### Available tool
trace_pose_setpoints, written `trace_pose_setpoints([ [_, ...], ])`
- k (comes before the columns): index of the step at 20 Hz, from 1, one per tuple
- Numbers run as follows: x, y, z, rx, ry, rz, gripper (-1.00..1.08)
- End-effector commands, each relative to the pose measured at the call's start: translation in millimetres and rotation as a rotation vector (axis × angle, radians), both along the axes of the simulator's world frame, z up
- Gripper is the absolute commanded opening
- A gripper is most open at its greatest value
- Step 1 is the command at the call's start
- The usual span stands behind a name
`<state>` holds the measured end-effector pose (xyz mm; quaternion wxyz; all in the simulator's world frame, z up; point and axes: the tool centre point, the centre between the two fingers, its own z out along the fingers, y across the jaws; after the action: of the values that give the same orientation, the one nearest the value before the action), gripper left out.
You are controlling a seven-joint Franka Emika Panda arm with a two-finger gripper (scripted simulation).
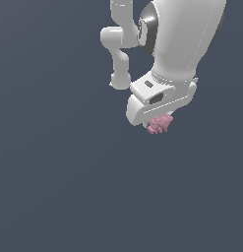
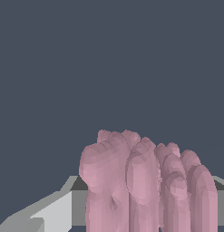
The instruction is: Pick up the object and move it to a goal position.
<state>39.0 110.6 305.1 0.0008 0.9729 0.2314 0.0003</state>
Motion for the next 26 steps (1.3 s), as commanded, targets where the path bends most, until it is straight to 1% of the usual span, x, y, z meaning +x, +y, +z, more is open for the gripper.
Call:
trace_pose_setpoints([
  [1, 0, 19, 23, 0.000, 0.001, -0.001, -1.00],
  [7, 3, 56, 68, 0.001, 0.001, -0.001, -1.00],
  [13, 6, 82, 101, 0.001, 0.001, -0.002, -1.00],
  [19, 9, 98, 120, 0.001, 0.001, -0.002, -1.00],
  [26, 11, 107, 130, 0.001, 0.001, -0.002, -1.00],
])
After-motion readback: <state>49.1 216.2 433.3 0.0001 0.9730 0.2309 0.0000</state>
